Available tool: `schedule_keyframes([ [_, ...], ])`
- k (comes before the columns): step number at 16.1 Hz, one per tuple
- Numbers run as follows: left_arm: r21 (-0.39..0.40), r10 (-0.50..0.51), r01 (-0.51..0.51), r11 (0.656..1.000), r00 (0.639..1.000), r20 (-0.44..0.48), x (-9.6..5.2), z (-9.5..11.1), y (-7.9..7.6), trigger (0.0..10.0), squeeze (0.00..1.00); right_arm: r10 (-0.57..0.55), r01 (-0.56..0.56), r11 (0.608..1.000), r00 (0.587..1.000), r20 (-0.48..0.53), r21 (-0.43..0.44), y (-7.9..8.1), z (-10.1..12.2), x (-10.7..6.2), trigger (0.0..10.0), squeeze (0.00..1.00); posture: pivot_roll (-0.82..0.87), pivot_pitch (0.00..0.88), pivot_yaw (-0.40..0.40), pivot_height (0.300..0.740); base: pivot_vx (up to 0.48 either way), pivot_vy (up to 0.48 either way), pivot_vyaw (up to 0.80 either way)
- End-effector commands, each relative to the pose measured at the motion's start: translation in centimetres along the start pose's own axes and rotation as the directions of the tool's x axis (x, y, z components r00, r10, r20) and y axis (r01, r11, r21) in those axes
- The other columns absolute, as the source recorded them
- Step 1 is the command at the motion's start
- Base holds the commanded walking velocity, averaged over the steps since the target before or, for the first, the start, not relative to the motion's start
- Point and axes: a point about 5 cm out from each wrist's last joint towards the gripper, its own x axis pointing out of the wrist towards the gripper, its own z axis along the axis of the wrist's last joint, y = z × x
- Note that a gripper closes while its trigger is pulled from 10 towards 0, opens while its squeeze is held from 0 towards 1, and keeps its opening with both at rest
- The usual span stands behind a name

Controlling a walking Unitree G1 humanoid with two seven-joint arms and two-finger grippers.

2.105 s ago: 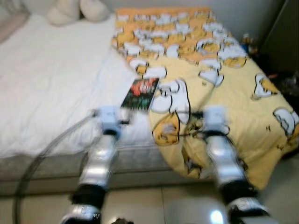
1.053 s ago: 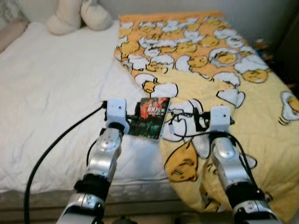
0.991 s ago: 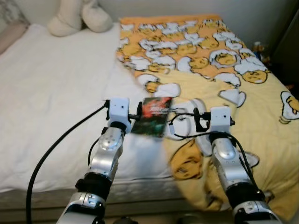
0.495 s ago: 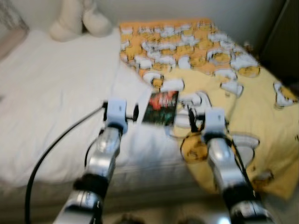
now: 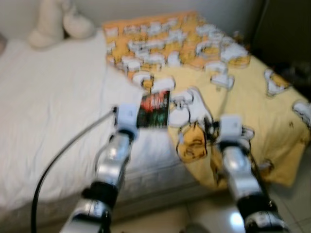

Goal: Clean up the room

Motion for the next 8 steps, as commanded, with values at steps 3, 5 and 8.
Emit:
schedule_keyframes([
  [3,-0.005,0.064,-0.064,0.998,0.998,-0.023,0.2,-0.1,1.4,10.0,0.00,0.025,-0.025,1.000,1.000,0.012,0.007,1.0,0.4,0.1,10.0,0.00,-0.17,0.032,0.073,0.731,0.460,0.000,-0.52],
  [5,-0.037,0.130,-0.133,0.990,0.989,-0.073,0.6,-0.4,2.5,10.0,0.00,0.026,-0.026,1.000,1.000,0.016,0.006,0.9,0.5,0.0,10.0,0.00,-0.17,0.034,0.072,0.731,0.210,0.000,0.00],
  [8,-0.054,0.145,-0.150,0.987,0.987,-0.074,1.4,0.2,3.7,10.0,0.00,0.029,-0.029,1.000,0.999,0.024,0.005,0.8,0.6,-0.1,10.0,0.00,-0.18,0.038,0.066,0.731,0.000,0.000,0.00],
])
